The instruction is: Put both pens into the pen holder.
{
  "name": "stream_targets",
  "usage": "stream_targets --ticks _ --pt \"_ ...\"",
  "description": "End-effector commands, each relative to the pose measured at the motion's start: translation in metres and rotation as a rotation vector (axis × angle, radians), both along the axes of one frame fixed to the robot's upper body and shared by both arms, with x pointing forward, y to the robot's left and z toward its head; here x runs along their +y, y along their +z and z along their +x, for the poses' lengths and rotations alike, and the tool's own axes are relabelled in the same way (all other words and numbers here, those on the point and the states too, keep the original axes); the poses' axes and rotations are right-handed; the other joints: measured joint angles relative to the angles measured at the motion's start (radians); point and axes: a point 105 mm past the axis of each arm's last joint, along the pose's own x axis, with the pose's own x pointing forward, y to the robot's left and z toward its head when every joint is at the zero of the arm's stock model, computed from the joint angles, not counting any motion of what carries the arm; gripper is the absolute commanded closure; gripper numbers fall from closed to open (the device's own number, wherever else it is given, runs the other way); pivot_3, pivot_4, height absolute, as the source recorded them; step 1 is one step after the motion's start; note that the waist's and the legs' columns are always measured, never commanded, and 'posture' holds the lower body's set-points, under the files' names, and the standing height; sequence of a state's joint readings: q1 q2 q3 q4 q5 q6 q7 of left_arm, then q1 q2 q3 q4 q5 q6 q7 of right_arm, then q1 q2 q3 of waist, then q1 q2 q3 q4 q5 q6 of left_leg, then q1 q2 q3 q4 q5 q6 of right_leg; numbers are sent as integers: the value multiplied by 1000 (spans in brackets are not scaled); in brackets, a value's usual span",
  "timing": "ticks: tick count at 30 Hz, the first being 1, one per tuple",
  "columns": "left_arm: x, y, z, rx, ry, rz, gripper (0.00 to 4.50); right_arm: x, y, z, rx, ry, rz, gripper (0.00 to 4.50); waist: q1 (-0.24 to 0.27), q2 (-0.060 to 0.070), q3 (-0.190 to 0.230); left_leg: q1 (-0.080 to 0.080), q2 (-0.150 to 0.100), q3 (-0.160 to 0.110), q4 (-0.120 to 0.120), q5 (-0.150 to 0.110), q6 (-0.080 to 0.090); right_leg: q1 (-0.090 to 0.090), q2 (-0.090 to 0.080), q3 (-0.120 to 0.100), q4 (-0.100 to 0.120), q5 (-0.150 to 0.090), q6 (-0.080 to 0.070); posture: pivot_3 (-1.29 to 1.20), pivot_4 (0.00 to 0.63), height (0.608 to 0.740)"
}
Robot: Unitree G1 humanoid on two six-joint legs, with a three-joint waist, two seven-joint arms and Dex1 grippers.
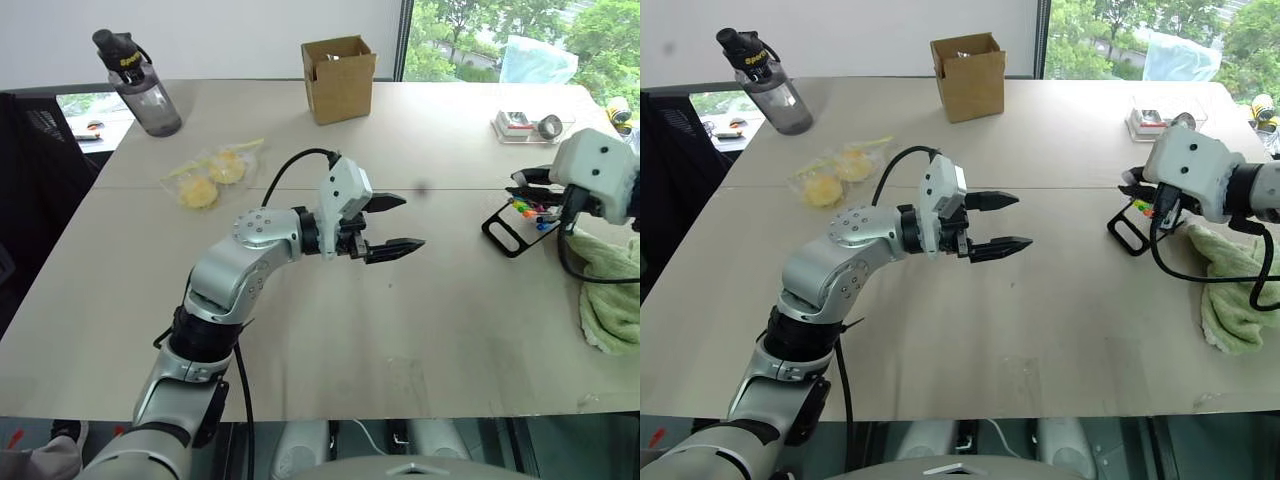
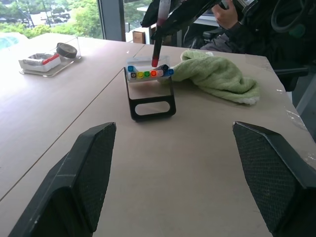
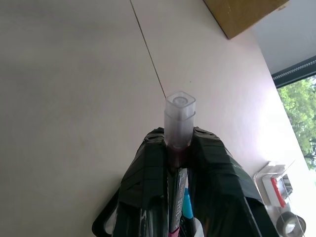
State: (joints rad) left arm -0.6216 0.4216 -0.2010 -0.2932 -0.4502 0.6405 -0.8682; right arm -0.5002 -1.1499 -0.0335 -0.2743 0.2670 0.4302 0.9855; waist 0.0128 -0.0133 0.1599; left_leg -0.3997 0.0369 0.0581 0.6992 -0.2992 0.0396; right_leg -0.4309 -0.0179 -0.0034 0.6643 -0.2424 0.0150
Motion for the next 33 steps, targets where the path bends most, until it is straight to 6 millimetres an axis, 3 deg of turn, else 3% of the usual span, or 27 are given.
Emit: stream_targets --ticks 1,11,16,17,18,20,21,28,31,33 --pt "-2 4 -3 -46 -7 -2 623 -1 6 3 -54 7 -43 4403 0 0 0 0 0 0 0 0 0 0 0 0 0 0 0 0 150 736" --pt "-3 3 -2 -56 1 2 623 -24 -16 26 -88 -50 -158 4403 0 0 0 0 0 2 0 0 0 0 1 0 1 0 0 0 150 736" --pt "-1 3 -2 -58 6 3 569 -34 -14 31 -121 -68 -196 2033 0 0 0 0 0 2 0 0 0 0 1 0 1 0 0 0 150 736" --pt "-1 2 -2 -57 7 4 569 -33 -10 31 -141 -65 -186 1386 0 0 0 0 0 2 0 0 0 0 1 1 1 0 0 0 150 736" --pt "-1 2 -2 -57 8 5 569 -31 -5 31 -155 -64 -168 1144 0 0 0 1 0 2 0 0 0 0 1 1 1 0 0 0 150 736" --pt "-1 1 -2 -55 9 6 569 -27 0 30 -167 -61 -140 188 -2 0 0 1 0 2 1 0 0 0 0 1 1 0 0 0 150 736" --pt "-1 1 -2 -55 9 6 569 -23 3 29 -167 -46 -121 49 -2 0 0 1 0 2 1 0 0 0 0 1 1 0 0 0 150 736" --pt "5 -1 6 -74 61 8 569 11 7 5 -84 77 111 49 1 0 0 1 0 2 1 0 0 0 0 1 2 0 0 0 150 736" --pt "9 -3 9 -86 94 14 569 19 -2 -8 -6 114 228 49 2 0 0 1 0 1 1 0 0 0 0 1 3 0 0 0 150 736" --pt "22 -5 14 -91 172 -3 569 16 -19 -18 47 116 370 49 5 -1 -1 1 0 1 1 0 0 0 0 0 3 0 0 0 150 736"
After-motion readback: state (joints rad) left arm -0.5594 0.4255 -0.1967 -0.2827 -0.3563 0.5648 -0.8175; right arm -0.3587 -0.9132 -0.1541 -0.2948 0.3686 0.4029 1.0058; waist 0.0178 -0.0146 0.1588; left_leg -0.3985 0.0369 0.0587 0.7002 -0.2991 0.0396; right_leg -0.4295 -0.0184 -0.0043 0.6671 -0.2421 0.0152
